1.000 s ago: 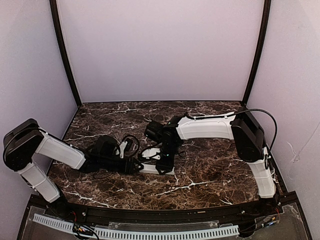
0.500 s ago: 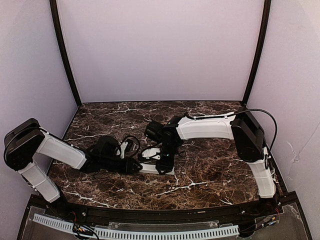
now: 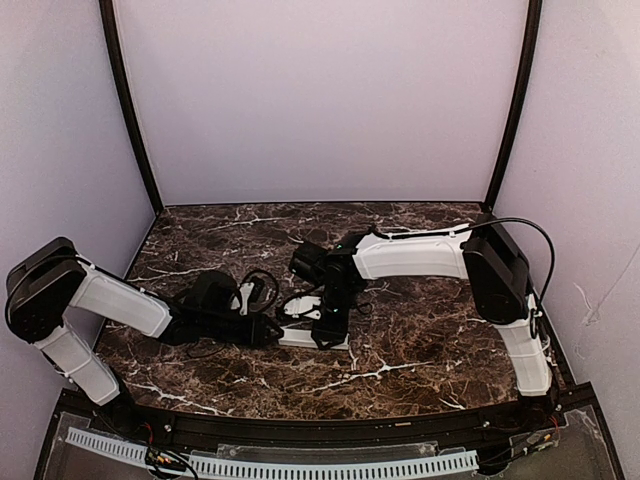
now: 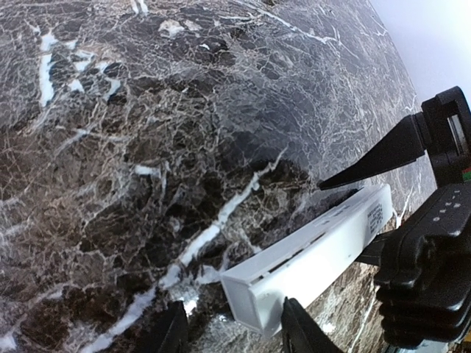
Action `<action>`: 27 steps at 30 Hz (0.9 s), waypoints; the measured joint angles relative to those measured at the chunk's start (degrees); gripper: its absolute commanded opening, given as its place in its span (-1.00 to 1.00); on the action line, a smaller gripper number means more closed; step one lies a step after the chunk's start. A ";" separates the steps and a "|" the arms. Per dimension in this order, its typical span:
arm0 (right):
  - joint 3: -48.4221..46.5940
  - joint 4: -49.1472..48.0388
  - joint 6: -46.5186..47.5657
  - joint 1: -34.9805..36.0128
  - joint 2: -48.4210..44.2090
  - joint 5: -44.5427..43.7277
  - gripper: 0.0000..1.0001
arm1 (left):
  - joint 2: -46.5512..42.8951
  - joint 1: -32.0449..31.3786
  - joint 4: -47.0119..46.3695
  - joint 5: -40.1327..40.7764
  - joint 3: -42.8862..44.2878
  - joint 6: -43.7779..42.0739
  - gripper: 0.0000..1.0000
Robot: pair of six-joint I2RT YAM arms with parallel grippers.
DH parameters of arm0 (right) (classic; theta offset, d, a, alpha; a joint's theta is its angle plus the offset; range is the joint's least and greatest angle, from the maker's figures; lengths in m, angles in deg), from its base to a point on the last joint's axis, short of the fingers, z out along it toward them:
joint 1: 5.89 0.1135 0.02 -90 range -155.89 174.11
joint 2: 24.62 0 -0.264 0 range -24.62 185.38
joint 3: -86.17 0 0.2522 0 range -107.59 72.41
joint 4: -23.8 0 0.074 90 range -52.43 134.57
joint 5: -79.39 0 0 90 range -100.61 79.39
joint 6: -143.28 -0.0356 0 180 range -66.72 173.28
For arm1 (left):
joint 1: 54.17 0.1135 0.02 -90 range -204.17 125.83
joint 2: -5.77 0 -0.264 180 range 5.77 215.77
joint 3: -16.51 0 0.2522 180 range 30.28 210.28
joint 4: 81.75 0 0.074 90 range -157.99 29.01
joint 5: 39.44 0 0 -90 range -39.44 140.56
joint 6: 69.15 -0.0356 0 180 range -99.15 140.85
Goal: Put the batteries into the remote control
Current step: Load the battery cover onto the remote control without the battery cover.
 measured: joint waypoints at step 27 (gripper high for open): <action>0.81 -1.64 0.13 -0.85 -0.37 2.19 0.08 | 3.93 -0.98 0.57 -2.54 4.07 -0.22 -0.11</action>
